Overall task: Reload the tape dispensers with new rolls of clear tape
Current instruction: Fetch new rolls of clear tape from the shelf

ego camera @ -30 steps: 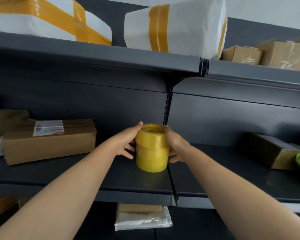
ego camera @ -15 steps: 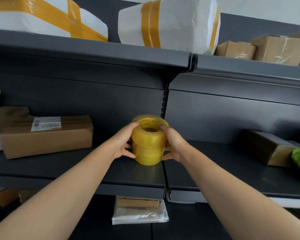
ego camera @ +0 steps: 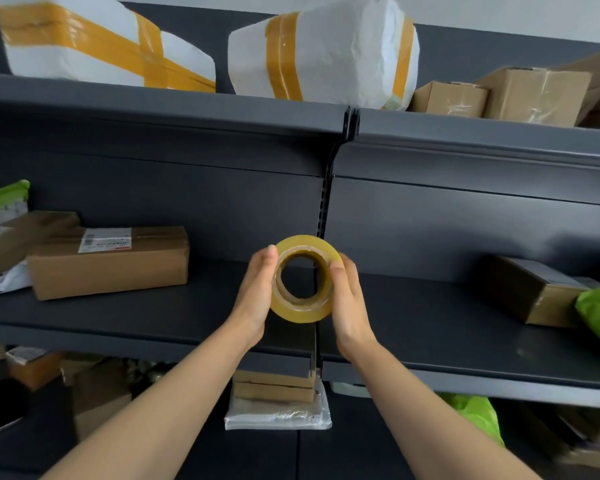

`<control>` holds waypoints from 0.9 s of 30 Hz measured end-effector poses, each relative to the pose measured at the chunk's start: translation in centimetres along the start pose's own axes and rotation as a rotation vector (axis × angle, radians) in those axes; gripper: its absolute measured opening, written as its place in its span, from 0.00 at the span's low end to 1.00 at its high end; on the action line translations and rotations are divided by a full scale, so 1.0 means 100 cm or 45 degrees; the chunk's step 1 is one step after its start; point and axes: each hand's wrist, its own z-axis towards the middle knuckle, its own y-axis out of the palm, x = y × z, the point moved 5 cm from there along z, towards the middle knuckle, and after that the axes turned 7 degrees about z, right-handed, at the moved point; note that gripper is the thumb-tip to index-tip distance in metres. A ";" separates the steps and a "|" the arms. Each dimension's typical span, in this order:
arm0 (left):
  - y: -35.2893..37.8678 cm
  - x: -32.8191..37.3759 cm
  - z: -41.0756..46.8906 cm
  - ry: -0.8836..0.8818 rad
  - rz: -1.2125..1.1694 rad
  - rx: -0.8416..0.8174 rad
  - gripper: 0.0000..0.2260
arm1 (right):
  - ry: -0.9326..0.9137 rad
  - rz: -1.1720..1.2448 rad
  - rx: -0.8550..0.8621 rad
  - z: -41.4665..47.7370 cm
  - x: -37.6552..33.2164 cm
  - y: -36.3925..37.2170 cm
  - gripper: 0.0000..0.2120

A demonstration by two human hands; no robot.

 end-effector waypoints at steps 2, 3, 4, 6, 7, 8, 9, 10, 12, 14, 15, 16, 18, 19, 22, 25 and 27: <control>0.004 0.002 -0.009 0.056 -0.005 0.020 0.35 | -0.054 0.025 0.012 -0.009 -0.005 -0.004 0.21; 0.006 0.003 -0.014 0.089 -0.005 0.027 0.35 | -0.091 0.034 0.022 -0.013 -0.008 -0.007 0.22; 0.007 0.005 -0.020 0.125 -0.007 0.042 0.35 | -0.130 0.039 0.028 -0.018 -0.012 -0.009 0.22; 0.009 0.011 -0.034 0.187 -0.012 0.096 0.32 | -0.180 0.050 0.025 -0.028 -0.016 -0.014 0.21; 0.009 0.014 -0.041 0.216 -0.020 0.124 0.30 | -0.204 0.052 0.024 -0.033 -0.018 -0.015 0.21; 0.009 0.017 -0.047 0.245 -0.024 0.145 0.28 | -0.234 0.047 0.021 -0.038 -0.019 -0.017 0.21; 0.010 0.020 -0.053 0.277 -0.021 0.150 0.26 | -0.264 0.039 0.019 -0.043 -0.021 -0.019 0.21; 0.011 0.023 -0.059 0.304 -0.014 0.146 0.25 | -0.290 0.034 0.015 -0.048 -0.022 -0.020 0.21; 0.013 0.028 -0.071 0.347 0.010 0.127 0.22 | -0.332 0.019 0.005 -0.058 -0.027 -0.024 0.19; 0.015 0.029 -0.082 0.389 0.079 0.123 0.23 | -0.385 -0.013 -0.001 -0.068 -0.033 -0.027 0.18; 0.015 0.029 -0.087 0.405 0.123 0.124 0.25 | -0.409 -0.027 -0.001 -0.074 -0.036 -0.029 0.20; 0.015 0.028 -0.093 0.416 0.160 0.124 0.27 | -0.431 -0.033 0.001 -0.079 -0.037 -0.031 0.21; 0.017 0.026 -0.104 0.441 0.205 0.118 0.29 | -0.462 -0.025 0.009 -0.091 -0.039 -0.036 0.24; 0.017 0.027 -0.110 0.454 0.216 0.110 0.28 | -0.471 -0.020 0.018 -0.098 -0.040 -0.038 0.25; 0.020 0.029 -0.129 0.474 0.220 0.069 0.29 | -0.490 -0.051 0.064 -0.122 -0.044 -0.043 0.26; 0.021 0.028 -0.150 0.470 0.182 0.002 0.28 | -0.471 -0.097 0.133 -0.149 -0.047 -0.048 0.34; 0.022 0.028 -0.166 0.458 0.144 -0.046 0.27 | -0.454 -0.132 0.187 -0.169 -0.051 -0.051 0.36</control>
